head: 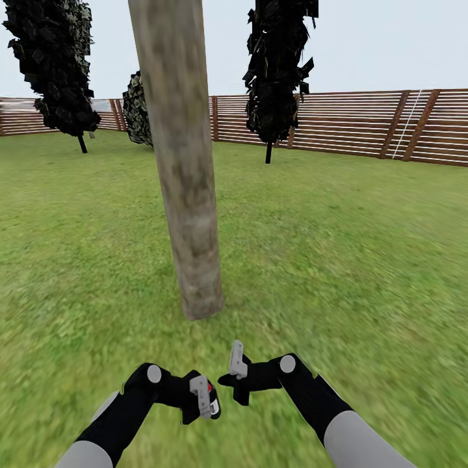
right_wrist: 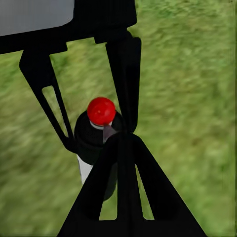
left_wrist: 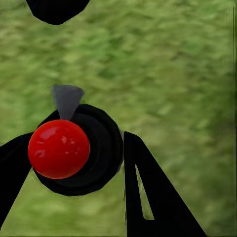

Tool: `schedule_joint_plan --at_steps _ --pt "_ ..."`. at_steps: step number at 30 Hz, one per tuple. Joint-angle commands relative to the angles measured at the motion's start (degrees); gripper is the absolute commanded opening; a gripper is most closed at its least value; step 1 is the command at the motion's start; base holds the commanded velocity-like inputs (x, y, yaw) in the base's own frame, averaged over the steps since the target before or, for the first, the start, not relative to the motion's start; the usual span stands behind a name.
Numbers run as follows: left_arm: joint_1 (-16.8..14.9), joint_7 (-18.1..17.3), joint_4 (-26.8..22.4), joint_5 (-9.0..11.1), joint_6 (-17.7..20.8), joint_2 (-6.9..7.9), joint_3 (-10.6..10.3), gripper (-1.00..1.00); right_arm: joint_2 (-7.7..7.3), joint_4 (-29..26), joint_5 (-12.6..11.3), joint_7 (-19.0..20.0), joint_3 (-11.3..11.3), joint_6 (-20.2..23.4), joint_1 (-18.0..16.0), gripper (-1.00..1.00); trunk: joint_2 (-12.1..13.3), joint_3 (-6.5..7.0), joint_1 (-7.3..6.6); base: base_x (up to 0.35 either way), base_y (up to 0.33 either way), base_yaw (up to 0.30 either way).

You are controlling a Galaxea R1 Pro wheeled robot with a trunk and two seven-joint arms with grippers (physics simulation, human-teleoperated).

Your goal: In the garden, pick up the pesticide atomizer on the floor and spray pesticide onto both trees until each tree trunk is fully covered.

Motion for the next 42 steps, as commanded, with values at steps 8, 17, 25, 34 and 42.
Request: schedule_joint_plan --at_steps 8,17,25,34,42 --pt "0.0 0.0 0.0 0.0 0.5 -0.32 -0.1 -1.0 0.01 -0.1 0.6 0.0 -0.1 -0.5 0.0 -1.0 0.0 -0.05 -0.01 0.0 0.0 0.0" --pt "0.0 0.1 0.0 -0.1 0.5 -0.82 -0.1 -1.0 0.01 -0.1 0.6 0.0 -0.1 -0.5 0.0 -1.0 0.0 -0.05 -0.01 0.0 0.0 0.0" --pt "0.0 0.1 -0.1 0.0 0.5 -1.32 -0.1 -1.0 0.01 -0.1 0.6 0.0 -0.1 -0.5 0.0 -1.0 0.0 -0.05 -0.01 0.0 0.0 0.0" --pt "0.0 0.1 -0.1 -0.1 0.5 -1.72 -0.1 -1.0 0.01 -0.1 0.6 0.0 -0.1 -0.5 0.0 -1.0 0.0 -0.05 -0.01 0.0 0.0 0.0" --pt "0.0 0.0 -0.1 -0.1 0.4 -1.68 0.0 -1.0 -0.01 -0.1 0.6 0.0 -0.1 -0.5 0.0 -1.0 0.0 -0.05 -0.01 0.0 0.0 0.0"
